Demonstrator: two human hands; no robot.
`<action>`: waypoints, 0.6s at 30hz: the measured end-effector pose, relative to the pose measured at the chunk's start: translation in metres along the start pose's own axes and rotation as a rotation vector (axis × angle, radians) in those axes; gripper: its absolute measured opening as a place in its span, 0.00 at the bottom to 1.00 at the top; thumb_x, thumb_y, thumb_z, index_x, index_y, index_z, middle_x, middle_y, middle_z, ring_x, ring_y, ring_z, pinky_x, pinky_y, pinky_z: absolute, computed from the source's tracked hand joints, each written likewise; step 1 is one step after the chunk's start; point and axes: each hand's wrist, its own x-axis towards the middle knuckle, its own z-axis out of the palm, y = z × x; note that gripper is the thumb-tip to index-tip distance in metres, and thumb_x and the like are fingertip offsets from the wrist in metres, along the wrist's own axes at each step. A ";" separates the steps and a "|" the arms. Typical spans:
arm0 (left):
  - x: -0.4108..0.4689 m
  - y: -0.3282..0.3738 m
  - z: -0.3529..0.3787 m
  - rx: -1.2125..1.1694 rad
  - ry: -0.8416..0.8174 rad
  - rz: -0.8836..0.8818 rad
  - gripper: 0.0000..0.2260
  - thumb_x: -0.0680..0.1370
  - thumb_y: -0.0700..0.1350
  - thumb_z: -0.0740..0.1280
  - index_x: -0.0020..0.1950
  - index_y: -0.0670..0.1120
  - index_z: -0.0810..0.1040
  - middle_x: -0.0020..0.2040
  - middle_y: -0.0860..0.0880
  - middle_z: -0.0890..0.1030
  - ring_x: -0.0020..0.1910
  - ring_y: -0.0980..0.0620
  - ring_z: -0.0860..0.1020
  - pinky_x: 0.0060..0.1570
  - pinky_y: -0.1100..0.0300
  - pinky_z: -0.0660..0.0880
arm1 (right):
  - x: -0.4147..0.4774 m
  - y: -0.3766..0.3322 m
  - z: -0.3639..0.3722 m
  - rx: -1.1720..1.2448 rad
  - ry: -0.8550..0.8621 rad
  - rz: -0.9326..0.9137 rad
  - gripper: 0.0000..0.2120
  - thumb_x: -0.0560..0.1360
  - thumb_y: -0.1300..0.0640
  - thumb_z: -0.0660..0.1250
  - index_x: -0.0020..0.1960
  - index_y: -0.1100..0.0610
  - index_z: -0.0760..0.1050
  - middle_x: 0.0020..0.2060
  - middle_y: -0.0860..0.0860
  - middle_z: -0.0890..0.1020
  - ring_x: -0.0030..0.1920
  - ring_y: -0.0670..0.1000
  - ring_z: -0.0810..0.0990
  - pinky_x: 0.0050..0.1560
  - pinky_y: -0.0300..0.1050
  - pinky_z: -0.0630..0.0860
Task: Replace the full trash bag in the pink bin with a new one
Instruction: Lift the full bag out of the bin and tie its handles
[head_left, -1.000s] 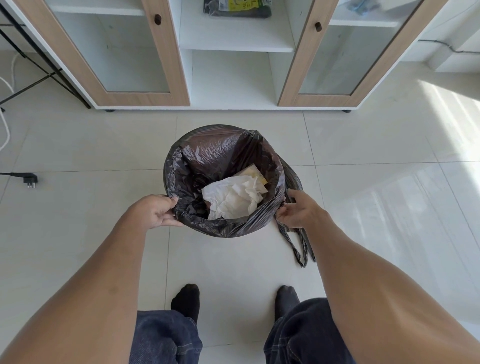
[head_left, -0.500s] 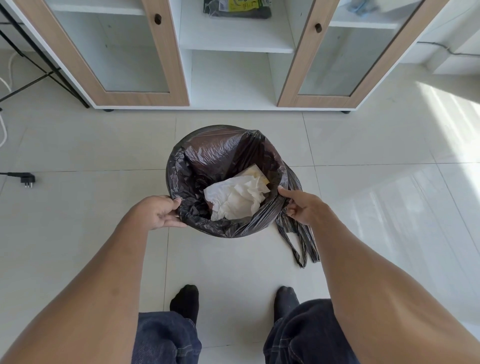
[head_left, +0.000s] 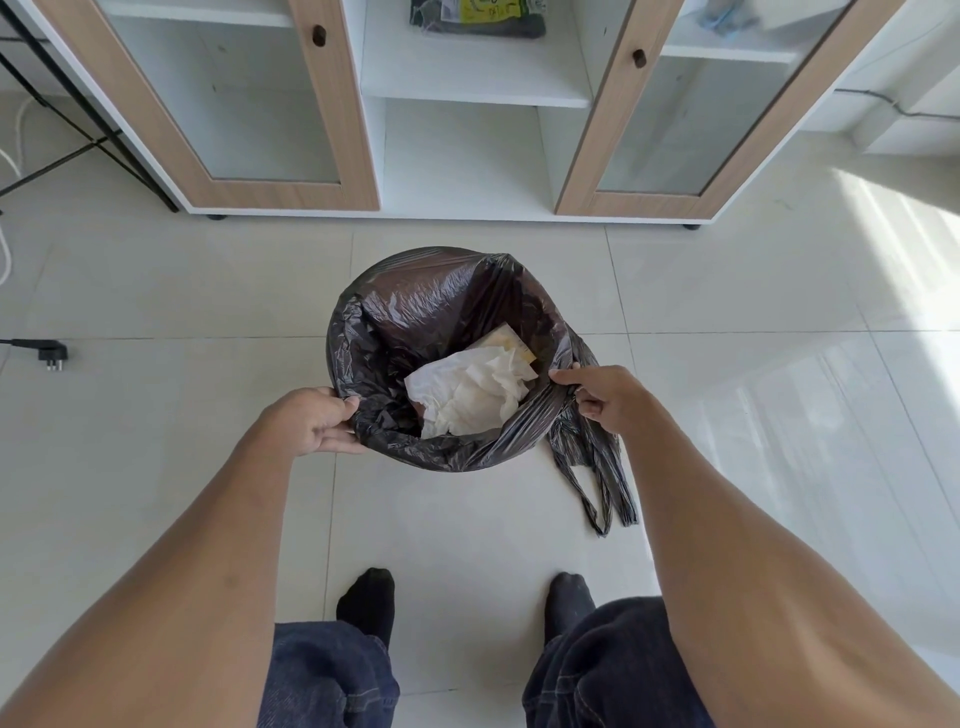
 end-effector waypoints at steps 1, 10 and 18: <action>0.000 0.000 -0.001 0.003 0.001 0.004 0.07 0.83 0.38 0.59 0.61 0.39 0.70 0.64 0.35 0.77 0.63 0.36 0.77 0.60 0.41 0.74 | 0.000 -0.001 -0.001 0.016 -0.007 0.001 0.15 0.68 0.62 0.79 0.38 0.58 0.72 0.28 0.49 0.59 0.26 0.47 0.53 0.24 0.39 0.50; 0.000 -0.004 -0.008 0.061 -0.022 0.011 0.12 0.83 0.37 0.59 0.66 0.38 0.71 0.65 0.34 0.76 0.64 0.34 0.75 0.60 0.41 0.74 | 0.009 0.001 -0.005 0.139 -0.018 0.125 0.19 0.69 0.56 0.79 0.39 0.52 0.67 0.30 0.47 0.58 0.20 0.45 0.52 0.19 0.37 0.52; -0.001 -0.004 -0.012 0.113 -0.017 0.025 0.13 0.83 0.37 0.60 0.67 0.37 0.71 0.64 0.34 0.77 0.62 0.33 0.77 0.60 0.40 0.74 | 0.012 -0.007 -0.009 -0.004 0.003 0.070 0.22 0.67 0.47 0.80 0.42 0.52 0.66 0.31 0.48 0.59 0.21 0.45 0.52 0.20 0.37 0.51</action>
